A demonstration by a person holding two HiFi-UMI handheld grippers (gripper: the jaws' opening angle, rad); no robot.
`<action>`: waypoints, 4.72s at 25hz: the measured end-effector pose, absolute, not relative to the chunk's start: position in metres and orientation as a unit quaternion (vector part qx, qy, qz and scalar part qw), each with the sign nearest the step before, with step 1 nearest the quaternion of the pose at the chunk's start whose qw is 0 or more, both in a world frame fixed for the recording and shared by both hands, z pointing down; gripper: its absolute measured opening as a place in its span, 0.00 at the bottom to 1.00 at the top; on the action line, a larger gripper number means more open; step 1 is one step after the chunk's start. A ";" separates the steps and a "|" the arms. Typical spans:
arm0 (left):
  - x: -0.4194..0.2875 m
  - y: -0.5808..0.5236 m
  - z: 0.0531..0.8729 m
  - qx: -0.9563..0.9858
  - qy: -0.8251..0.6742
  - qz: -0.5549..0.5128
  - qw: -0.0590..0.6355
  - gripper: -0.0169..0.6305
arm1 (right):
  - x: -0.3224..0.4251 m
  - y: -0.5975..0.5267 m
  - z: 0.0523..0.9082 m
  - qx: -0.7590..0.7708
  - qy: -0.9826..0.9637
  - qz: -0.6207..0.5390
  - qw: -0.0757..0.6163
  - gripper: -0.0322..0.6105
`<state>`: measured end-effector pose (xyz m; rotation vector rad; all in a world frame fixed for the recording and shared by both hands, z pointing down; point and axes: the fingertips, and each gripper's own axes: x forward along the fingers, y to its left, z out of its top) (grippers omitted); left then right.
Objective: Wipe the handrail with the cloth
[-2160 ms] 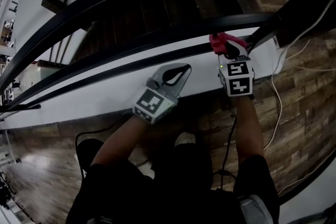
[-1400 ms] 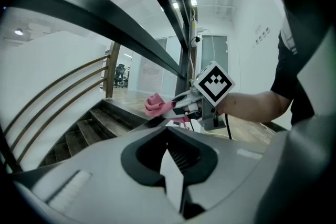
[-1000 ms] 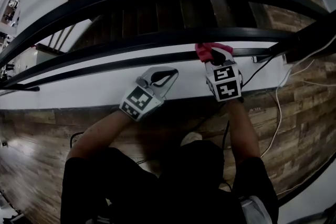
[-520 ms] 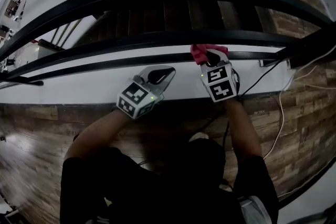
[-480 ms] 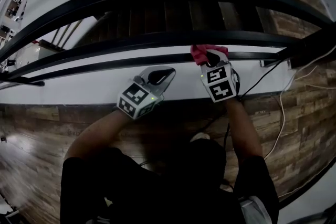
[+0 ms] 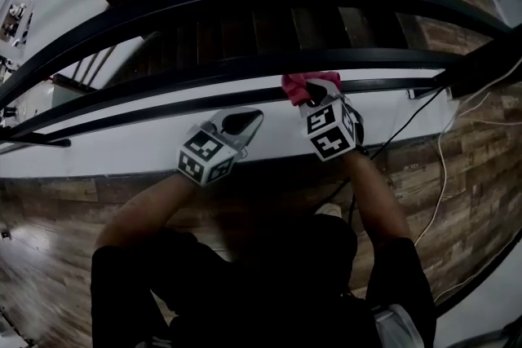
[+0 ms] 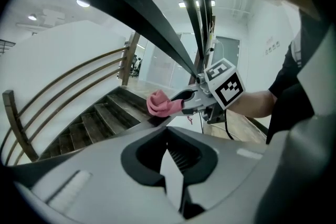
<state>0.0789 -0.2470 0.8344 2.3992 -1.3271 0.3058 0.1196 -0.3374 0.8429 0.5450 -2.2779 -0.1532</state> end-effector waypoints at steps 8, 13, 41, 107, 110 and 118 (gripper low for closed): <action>0.040 -0.225 0.827 0.872 -0.443 0.124 0.166 0.02 | 0.084 -0.313 0.841 0.227 -0.888 -0.068 0.393 0.12; 0.027 -0.207 0.829 0.883 -0.415 0.126 0.179 0.02 | 0.074 -0.309 0.842 0.253 -0.877 -0.058 0.405 0.12; -0.104 -0.133 0.819 0.883 -0.435 0.070 0.161 0.02 | -0.015 -0.252 0.847 0.261 -0.872 0.007 0.413 0.12; -0.323 -0.006 0.842 0.753 -0.644 0.087 0.103 0.02 | -0.300 -0.063 0.842 0.027 -0.907 -0.101 0.407 0.12; -0.323 -0.002 0.839 0.750 -0.648 0.090 0.098 0.02 | -0.309 -0.056 0.841 0.022 -0.910 -0.102 0.402 0.12; -0.363 0.021 0.843 0.673 -0.729 0.052 0.112 0.02 | -0.332 -0.039 0.839 0.016 -0.917 -0.096 0.388 0.12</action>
